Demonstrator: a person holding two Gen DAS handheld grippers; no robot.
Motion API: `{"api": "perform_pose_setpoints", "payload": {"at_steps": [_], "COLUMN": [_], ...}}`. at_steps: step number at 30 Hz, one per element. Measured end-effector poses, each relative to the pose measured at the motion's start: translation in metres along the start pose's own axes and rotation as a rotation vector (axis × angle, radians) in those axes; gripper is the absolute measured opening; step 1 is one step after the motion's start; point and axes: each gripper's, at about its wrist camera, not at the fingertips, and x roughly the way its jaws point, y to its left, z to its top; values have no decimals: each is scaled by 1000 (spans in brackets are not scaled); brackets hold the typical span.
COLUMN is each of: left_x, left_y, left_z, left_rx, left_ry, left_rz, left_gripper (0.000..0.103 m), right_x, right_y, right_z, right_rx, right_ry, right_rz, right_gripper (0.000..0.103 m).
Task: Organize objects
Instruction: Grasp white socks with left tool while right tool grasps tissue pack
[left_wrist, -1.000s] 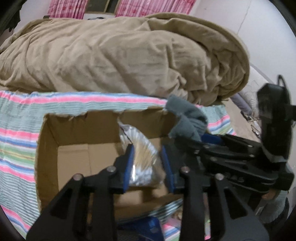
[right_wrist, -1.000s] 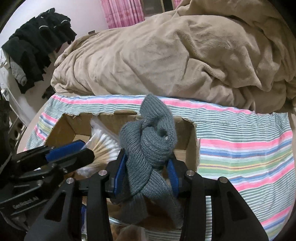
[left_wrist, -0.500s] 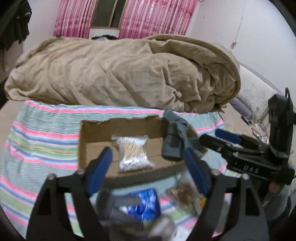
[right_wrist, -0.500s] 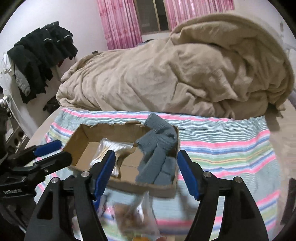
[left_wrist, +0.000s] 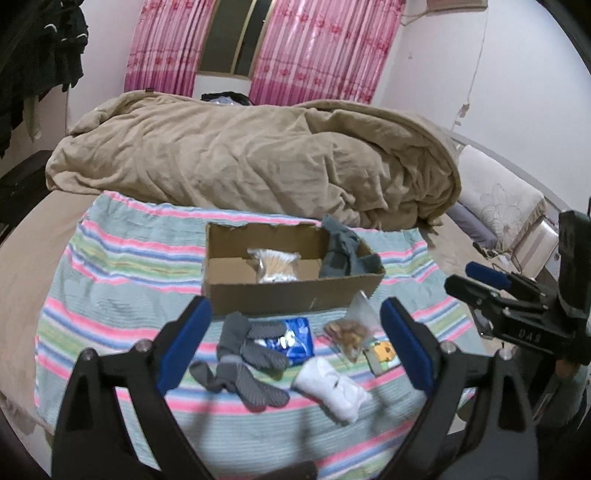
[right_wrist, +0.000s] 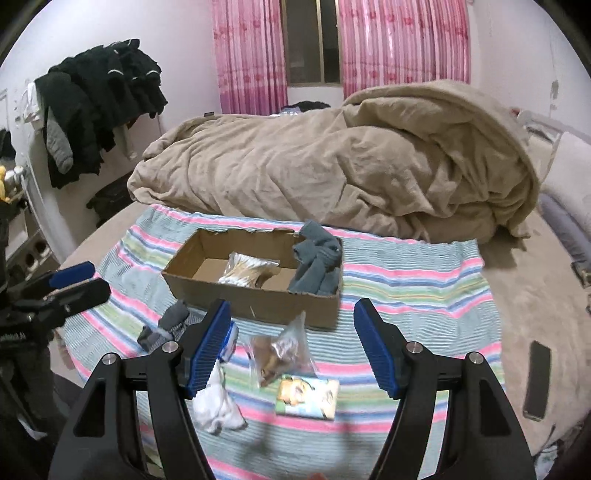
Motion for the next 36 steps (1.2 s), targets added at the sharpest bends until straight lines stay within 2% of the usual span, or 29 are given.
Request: {"api": "perform_pose_setpoints", "payload": {"at_steps": [6, 9, 15, 24, 26, 29, 32, 36], "left_x": [4, 19, 47, 91, 97, 112, 122, 128], "left_y": [-15, -23, -37, -42, -42, -40, -42, -43], "left_z": [-24, -37, -62, -87, -91, -98, -104, -106], "left_rx": [15, 18, 47, 72, 65, 47, 78, 95], "left_ry": [38, 92, 153, 234, 232, 277, 270, 250], "left_rz": [-24, -40, -42, -10, -4, -20, 13, 19], "left_gripper": [94, 94, 94, 94, 93, 92, 92, 90], "right_x": [-18, -15, -4, 48, 59, 72, 81, 91], "right_y": [1, -2, -5, -24, -28, -32, -34, -30], "right_z": [-15, -20, -27, -54, -62, -71, -77, -81], "right_rx": [-4, 1, -4, 37, 56, 76, 100, 91], "right_ry": [-13, -9, 14, 148, 181, 218, 254, 274], "right_rz": [9, 15, 3, -15, -7, -1, 22, 38], "right_gripper": [74, 89, 89, 89, 89, 89, 89, 89]}}
